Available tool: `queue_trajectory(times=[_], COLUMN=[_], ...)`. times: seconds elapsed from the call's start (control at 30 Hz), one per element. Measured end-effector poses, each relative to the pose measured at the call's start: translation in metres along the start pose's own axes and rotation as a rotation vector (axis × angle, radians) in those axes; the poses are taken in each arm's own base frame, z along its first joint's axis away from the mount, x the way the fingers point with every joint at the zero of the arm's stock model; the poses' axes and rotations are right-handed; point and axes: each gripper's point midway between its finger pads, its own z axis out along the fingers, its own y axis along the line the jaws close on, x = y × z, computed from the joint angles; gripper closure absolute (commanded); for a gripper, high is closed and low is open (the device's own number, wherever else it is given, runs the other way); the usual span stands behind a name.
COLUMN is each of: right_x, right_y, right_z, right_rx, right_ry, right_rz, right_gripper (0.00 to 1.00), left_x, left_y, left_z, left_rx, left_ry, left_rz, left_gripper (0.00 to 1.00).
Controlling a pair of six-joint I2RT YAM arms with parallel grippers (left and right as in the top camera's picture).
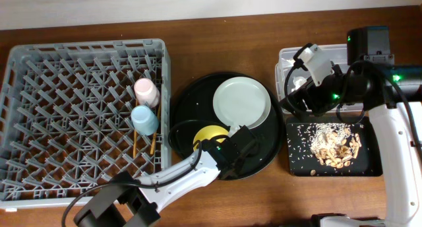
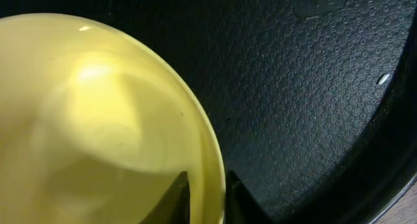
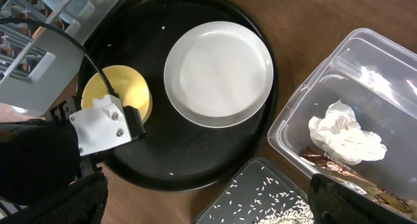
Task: Sort waste into correct bins and load items into the dishwasher rack
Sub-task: 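Carry the yellow bowl into the dish rack and release it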
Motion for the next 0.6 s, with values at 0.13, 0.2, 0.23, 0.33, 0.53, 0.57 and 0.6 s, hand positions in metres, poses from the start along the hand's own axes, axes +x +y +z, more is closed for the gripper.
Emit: queue_trajectory(times=[0.13,0.2,0.23,0.33,0.53,0.57,0.6], right_x=[0.000,0.000,0.000,0.000,0.000,0.000,0.000], right_y=[0.000,0.000,0.000,0.000,0.000,0.000,0.000], right_z=[0.000,0.000,0.000,0.000,0.000,0.000,0.000], right_rx=[0.000,0.000,0.000,0.001,0.000,0.000,0.000], right_ry=[0.000,0.000,0.000,0.000,0.000,0.000,0.000], right_rz=[0.000,0.000,0.000,0.000,0.000,0.000,0.000], right_gripper=[0.01,0.01,0.01,0.01,0.01,0.01,0.01], left_x=[-0.001,-0.003,-0.006,-0.009,-0.051,-0.067,-0.083], left_y=[0.000,0.002,0.002,0.002,0.009,0.017,0.026], left_z=[-0.001,-0.003,-0.005,-0.016,-0.084,-0.105,-0.123], left_rx=[0.000,-0.013,-0.015,-0.016,0.004,0.011,0.021], left_ry=[-0.001,-0.002,-0.006,0.004,-0.088,-0.119,-0.161], left_rz=[0.004,0.000,0.000,0.018,0.048,0.029,0.010], left_gripper=[0.99,0.99,0.99,1.00,1.00,1.00,1.00])
